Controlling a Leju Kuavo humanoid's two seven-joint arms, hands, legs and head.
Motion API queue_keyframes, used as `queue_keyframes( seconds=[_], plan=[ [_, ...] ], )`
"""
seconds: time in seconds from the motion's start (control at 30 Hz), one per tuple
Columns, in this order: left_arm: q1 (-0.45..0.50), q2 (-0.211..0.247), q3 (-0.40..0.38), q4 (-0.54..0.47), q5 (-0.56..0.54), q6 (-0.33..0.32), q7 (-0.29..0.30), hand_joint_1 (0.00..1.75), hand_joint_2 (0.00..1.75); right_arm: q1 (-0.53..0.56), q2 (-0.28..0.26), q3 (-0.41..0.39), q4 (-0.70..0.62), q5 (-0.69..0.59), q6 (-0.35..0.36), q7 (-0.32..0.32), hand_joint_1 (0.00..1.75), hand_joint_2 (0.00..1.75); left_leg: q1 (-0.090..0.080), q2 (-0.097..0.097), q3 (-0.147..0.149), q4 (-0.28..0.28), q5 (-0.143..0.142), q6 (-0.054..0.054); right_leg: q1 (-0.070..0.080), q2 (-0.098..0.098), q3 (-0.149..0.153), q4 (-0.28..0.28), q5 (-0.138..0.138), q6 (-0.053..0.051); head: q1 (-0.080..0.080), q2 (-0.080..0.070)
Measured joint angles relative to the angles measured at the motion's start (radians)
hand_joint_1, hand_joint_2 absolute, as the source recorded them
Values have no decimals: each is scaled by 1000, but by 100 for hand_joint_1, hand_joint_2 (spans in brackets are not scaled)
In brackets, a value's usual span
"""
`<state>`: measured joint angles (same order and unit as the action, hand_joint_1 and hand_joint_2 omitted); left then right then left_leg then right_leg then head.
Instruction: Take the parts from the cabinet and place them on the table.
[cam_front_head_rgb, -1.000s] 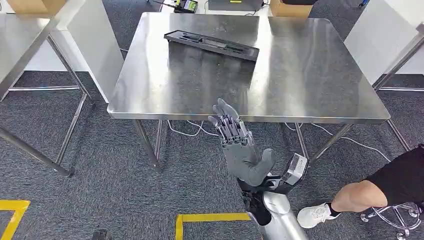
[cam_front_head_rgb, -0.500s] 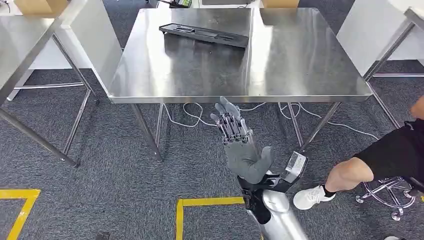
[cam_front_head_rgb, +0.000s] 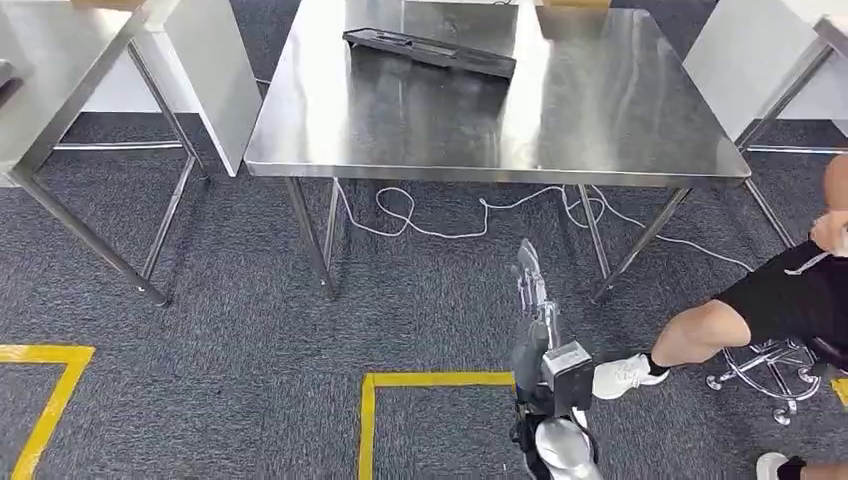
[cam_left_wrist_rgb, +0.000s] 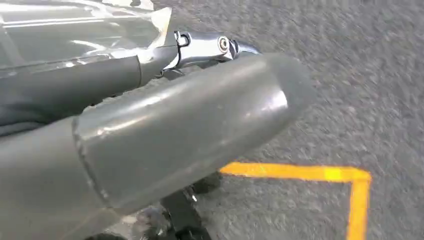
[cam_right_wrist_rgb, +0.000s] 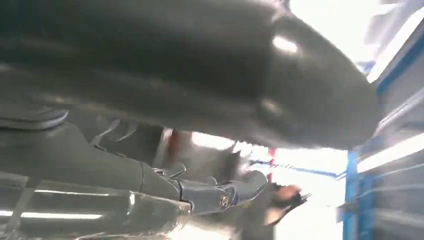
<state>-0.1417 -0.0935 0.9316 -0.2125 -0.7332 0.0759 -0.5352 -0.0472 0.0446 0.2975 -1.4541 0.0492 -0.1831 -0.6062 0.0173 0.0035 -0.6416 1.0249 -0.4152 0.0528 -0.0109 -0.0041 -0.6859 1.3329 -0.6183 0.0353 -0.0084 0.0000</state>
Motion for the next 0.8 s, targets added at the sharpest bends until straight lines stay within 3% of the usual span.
queue_keyframes(
  seconds=[0.03,0.07,0.1,0.13,0.17,0.23,0.27,0.3,0.33,0.37,0.4,0.43,0.47,0.5,0.53,0.57,0.6,0.63,0.67,0.7,0.77,0.8],
  plan=[
    [3,0,0,0,0,0,0,0,0,6,-2,-4,8,2,0,0,0,0,1,3,-18,0,14,-3,-2,0,30,-22,30,16,0,0],
    [4,0,0,0,0,0,-1,0,0,9,-2,-8,12,3,0,0,0,0,2,5,-34,0,27,-8,-3,0,78,-79,66,29,0,0],
    [5,0,0,0,0,0,-1,0,0,10,-2,-10,15,3,0,0,0,0,3,5,-48,1,40,-13,-5,0,136,-157,88,35,-1,0],
    [3,0,0,0,0,0,-1,0,0,10,-2,-13,18,3,-2,4,0,0,1,5,-55,3,52,-19,-8,0,203,-249,76,29,1,0],
    [4,0,0,-1,0,0,-2,0,0,10,0,-19,19,2,-6,19,0,0,-3,3,-63,4,62,-27,2,1,266,-347,42,17,4,0],
    [5,0,1,-1,0,0,-5,0,0,26,2,-42,36,-7,-25,42,0,0,-1,5,-59,-7,88,-38,7,4,248,-357,42,-1,-3,0],
    [8,0,1,-1,0,0,-7,0,0,37,2,-59,58,-7,-40,53,0,0,3,5,-56,-20,102,-49,14,4,244,-354,48,-12,-4,0],
    [16,1,2,-1,0,0,-10,0,0,48,2,-79,89,2,-60,66,0,0,5,3,-59,-28,113,-57,6,1,237,-360,66,-26,-4,0],
    [19,2,2,-1,-1,0,-13,0,0,53,3,-98,124,18,-80,72,0,0,11,2,-72,-11,72,-59,-8,-3,224,-361,80,-36,-6,0],
    [23,2,3,0,-2,0,-13,0,0,57,3,-116,163,32,-95,79,0,0,11,2,-85,32,-1,-58,-6,-3,210,-361,93,-52,-7,0],
    [27,2,3,0,-5,0,-13,0,0,55,4,-135,216,48,-108,83,0,0,11,1,-97,97,-74,-60,-2,-3,197,-361,105,-59,-11,0],
    [27,3,3,0,-12,-1,-13,0,0,51,5,-164,276,54,-116,90,0,0,11,-3,-111,179,-132,-63,2,-4,182,-360,118,-60,-9,0],
    [26,4,3,0,-13,-2,-13,0,0,45,6,-196,380,50,-115,83,0,0,11,-4,-119,256,-158,-66,6,-6,173,-359,131,-61,-9,0],
    [26,4,3,0,-14,-2,-13,0,0,37,8,-219,438,38,-102,74,0,0,11,-3,-116,300,-146,-65,11,-7,158,-357,143,-60,-9,0],
    [26,5,3,0,-19,-3,-13,0,0,29,8,-270,543,19,-83,61,0,0,11,-4,-98,311,-108,-62,14,-8,140,-354,156,-58,-9,0],
    [26,5,3,0,-21,-3,-13,0,0,15,8,-306,615,17,-84,60,0,0,10,-4,-59,281,-68,-57,16,-9,122,-350,166,-56,-9,0],
    [26,5,3,0,-21,-3,-13,0,0,1,8,-341,684,15,-90,70,0,0,9,-5,-4,222,-50,-50,18,-8,107,-347,174,-54,-10,0],
    [24,5,3,-1,-22,-3,-14,0,0,-15,6,-374,750,16,-102,87,0,0,6,-8,72,129,-63,-40,18,-7,99,-344,183,-51,-9,0],
    [22,9,3,-3,-22,-4,-17,0,0,-22,5,-407,823,18,-108,116,0,0,-1,-11,148,40,-102,-30,21,-7,93,-342,189,-47,-9,0],
    [19,9,3,-3,-24,-5,-21,0,0,-29,1,-429,874,20,-107,140,0,0,-3,-10,178,-23,-121,-28,24,-10,93,-340,194,-40,-8,0],
    [17,11,5,-3,-24,-5,-22,0,0,-36,-3,-467,970,22,-103,185,0,0,-13,-9,174,-34,-124,-24,16,-13,84,-341,215,-25,-10,0],
    [18,12,5,-3,-24,-5,-22,0,0,-35,-3,-478,1002,24,-100,211,0,0,-14,-8,164,-44,-112,-15,20,-13,78,-343,225,-17,-9,0]
  ],
)
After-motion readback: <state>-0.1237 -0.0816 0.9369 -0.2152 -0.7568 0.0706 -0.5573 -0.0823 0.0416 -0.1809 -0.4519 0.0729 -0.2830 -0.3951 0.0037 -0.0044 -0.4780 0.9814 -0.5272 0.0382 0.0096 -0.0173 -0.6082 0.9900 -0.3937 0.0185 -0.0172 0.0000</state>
